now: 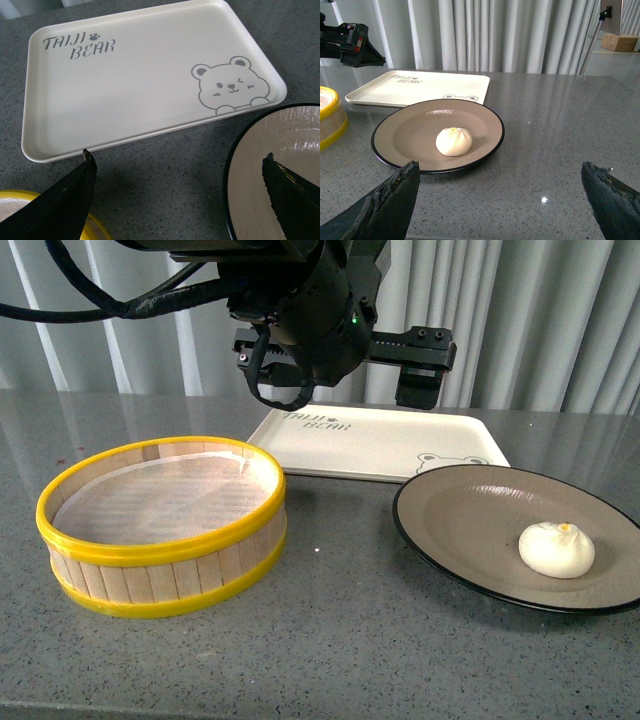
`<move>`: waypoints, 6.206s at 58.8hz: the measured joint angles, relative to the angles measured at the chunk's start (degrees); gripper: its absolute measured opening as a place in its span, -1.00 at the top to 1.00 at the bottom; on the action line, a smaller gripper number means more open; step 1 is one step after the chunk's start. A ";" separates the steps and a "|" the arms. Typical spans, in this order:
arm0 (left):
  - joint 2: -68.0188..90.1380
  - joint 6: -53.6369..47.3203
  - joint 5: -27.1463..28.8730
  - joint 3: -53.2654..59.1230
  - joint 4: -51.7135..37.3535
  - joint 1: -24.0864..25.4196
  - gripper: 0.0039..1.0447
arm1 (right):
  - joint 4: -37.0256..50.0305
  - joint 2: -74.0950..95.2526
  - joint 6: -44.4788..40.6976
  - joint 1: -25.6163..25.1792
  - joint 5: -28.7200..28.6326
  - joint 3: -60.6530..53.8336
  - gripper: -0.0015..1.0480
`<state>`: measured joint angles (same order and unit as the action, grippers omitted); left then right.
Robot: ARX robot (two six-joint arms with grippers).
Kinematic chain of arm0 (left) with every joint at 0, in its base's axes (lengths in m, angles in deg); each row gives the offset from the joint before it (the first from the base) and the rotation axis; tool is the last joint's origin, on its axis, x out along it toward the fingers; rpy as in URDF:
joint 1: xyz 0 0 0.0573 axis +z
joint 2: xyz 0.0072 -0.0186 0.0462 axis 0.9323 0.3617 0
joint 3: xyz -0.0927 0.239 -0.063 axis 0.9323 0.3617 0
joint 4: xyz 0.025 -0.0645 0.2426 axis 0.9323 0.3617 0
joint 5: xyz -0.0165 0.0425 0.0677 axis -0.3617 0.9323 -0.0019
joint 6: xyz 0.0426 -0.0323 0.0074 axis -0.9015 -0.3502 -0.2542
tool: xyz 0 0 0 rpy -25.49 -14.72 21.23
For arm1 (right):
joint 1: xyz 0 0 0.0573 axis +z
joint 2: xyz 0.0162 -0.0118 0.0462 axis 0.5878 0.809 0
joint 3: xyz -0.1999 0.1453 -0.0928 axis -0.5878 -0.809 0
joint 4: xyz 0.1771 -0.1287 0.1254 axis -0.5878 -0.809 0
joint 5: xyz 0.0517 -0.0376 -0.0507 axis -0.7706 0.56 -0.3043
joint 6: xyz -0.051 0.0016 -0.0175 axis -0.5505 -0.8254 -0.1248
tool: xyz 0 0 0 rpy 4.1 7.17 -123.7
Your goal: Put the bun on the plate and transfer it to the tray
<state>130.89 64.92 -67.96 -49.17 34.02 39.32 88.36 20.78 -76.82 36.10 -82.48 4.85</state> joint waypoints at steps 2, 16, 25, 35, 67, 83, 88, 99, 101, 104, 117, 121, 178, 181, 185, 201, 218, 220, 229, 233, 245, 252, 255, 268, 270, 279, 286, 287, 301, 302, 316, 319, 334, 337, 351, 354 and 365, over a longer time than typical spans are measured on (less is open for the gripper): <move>0.00 0.04 -0.07 0.02 0.04 0.00 -0.88 | 0.00 0.00 0.00 0.00 -0.07 0.00 -0.84; -9.05 -0.17 18.12 23.74 -36.92 0.11 -0.33 | 0.00 0.00 0.00 0.00 0.13 0.00 -0.84; -25.27 -0.13 13.94 51.08 -53.83 8.98 0.39 | 0.00 0.00 0.00 0.00 -0.09 0.00 -0.84; -34.05 -0.22 7.98 66.55 -57.40 13.05 0.93 | 0.00 0.00 0.00 0.00 -0.04 0.00 -0.84; -56.41 -0.13 -0.61 86.86 -55.41 22.73 0.93 | 0.00 0.00 0.00 0.00 -0.04 0.00 -0.84; -64.85 -0.15 -6.95 92.89 -53.35 28.11 0.93 | 0.00 0.00 0.00 0.00 -0.04 0.00 -0.84; -67.56 -0.13 -6.93 93.96 -50.86 29.18 0.93 | 0.00 0.00 0.00 0.00 0.02 0.00 -0.84; -75.76 -0.13 -7.19 94.12 -44.35 29.31 0.93 | 0.00 0.00 0.00 0.00 -0.02 0.00 -0.84; -77.26 -0.13 -7.19 94.14 -42.86 29.33 0.93 | 0.00 0.00 0.00 0.00 -0.02 0.00 -0.84; -79.23 -0.13 -7.19 94.14 -40.98 29.31 0.93 | 0.00 0.00 0.00 0.00 0.00 0.00 -0.84; -87.91 -0.13 -7.19 94.18 -33.07 29.33 0.93 | 0.00 0.00 0.00 0.00 -0.02 0.00 -0.84; -90.40 -0.15 -7.19 94.18 -30.75 29.33 0.93 | 0.00 0.00 0.00 0.00 -0.02 0.00 -0.84; -116.74 -0.15 -7.30 94.18 -4.57 29.33 0.93 | 0.00 0.00 0.00 0.00 -0.02 0.00 -0.84; -116.85 -0.13 -7.26 94.18 -4.46 29.33 0.93 | 0.00 0.00 0.00 0.00 -0.04 0.00 -0.84; -116.85 -0.15 -7.28 94.18 -4.26 29.33 0.93 | 0.00 0.00 0.00 0.00 -0.04 0.00 -0.84; -116.85 -0.09 -7.28 94.18 -4.26 29.33 0.79 | 0.00 0.00 0.00 0.00 -0.02 0.00 -0.84; -116.87 -0.09 -7.28 94.18 -4.26 29.33 -0.18 | 0.00 0.00 0.00 0.00 -0.02 0.00 -0.84; -116.87 -0.09 -7.28 94.18 -4.26 29.33 -0.28 | 0.00 0.00 0.00 0.00 -0.02 0.00 -0.84; -116.87 -0.09 -7.28 94.18 -4.26 29.33 -0.83 | -7.63 6.14 4.92 2.16 10.97 3.69 -0.84; -116.87 -0.15 -7.23 94.18 -4.26 29.33 -0.90 | -7.19 15.93 6.12 0.98 15.78 6.62 -0.84; -116.89 -0.13 -7.28 94.18 -4.26 29.33 -0.88 | -3.93 35.12 -7.10 -1.66 7.58 14.47 -0.84; -116.87 -0.13 -7.28 94.18 -4.26 29.33 -0.88 | -6.67 42.93 -18.23 0.68 3.04 20.33 -0.84; -116.87 -0.13 -7.28 94.18 -4.26 29.33 -0.88 | -7.89 45.83 -23.65 2.03 2.40 22.58 -0.84; -116.89 -0.13 -7.28 94.18 -4.26 29.33 -0.88 | -14.80 55.01 -43.47 6.10 0.15 30.05 -0.84; -116.87 -0.13 -7.28 94.18 -4.26 29.33 -0.88 | -16.59 56.48 -46.51 6.40 -0.15 31.15 -0.84; -116.87 -0.13 -7.28 94.18 -4.26 29.33 -0.88 | -19.37 60.92 -57.72 5.55 -0.59 33.38 -0.84; -116.87 -0.13 -7.28 94.18 -4.26 29.33 -0.88 | -20.41 64.72 -68.17 3.39 -0.98 36.04 -0.84; -116.87 -0.13 -7.28 94.18 -4.26 29.33 -0.88 | -20.48 65.05 -69.02 3.26 -0.96 36.28 -0.84; -116.87 -0.13 -7.28 94.18 -4.26 29.33 -0.88 | -18.43 72.30 -82.82 3.17 -0.28 41.62 -0.84; -116.87 -0.13 -7.28 94.18 -4.26 29.33 -0.88 | -18.16 72.59 -82.97 3.26 -0.26 41.70 -0.84; -116.89 -0.13 -7.28 94.18 -4.26 29.33 -0.88 | -12.79 77.33 -83.93 5.79 -0.09 42.27 -0.84; -116.87 -0.15 -7.28 94.18 -4.26 29.33 -0.88 | -11.34 78.29 -84.08 6.34 -0.09 42.27 -0.84; -116.87 -0.13 -7.28 94.18 -4.26 29.33 -0.88 | -6.49 82.77 -84.37 7.87 0.24 42.27 -0.84; -116.87 -0.13 -7.28 94.18 -4.26 29.33 -0.88 | -5.88 83.47 -84.35 8.07 0.39 42.27 -0.84; -116.87 -0.13 -7.28 94.18 -4.26 29.33 -0.88 | -3.45 86.03 -84.30 9.81 1.01 42.40 -0.84; -116.89 -0.13 -7.28 94.18 -4.26 29.33 -0.88 | -2.69 86.53 -84.32 10.16 1.05 42.49 -0.84; -116.87 -0.13 -7.28 94.18 -4.26 29.33 -0.88 | -1.49 87.76 -84.37 10.95 1.62 43.15 -0.84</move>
<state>14.02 64.79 -75.24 45.01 29.76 68.66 86.87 108.54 -161.19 47.05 -80.87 48.00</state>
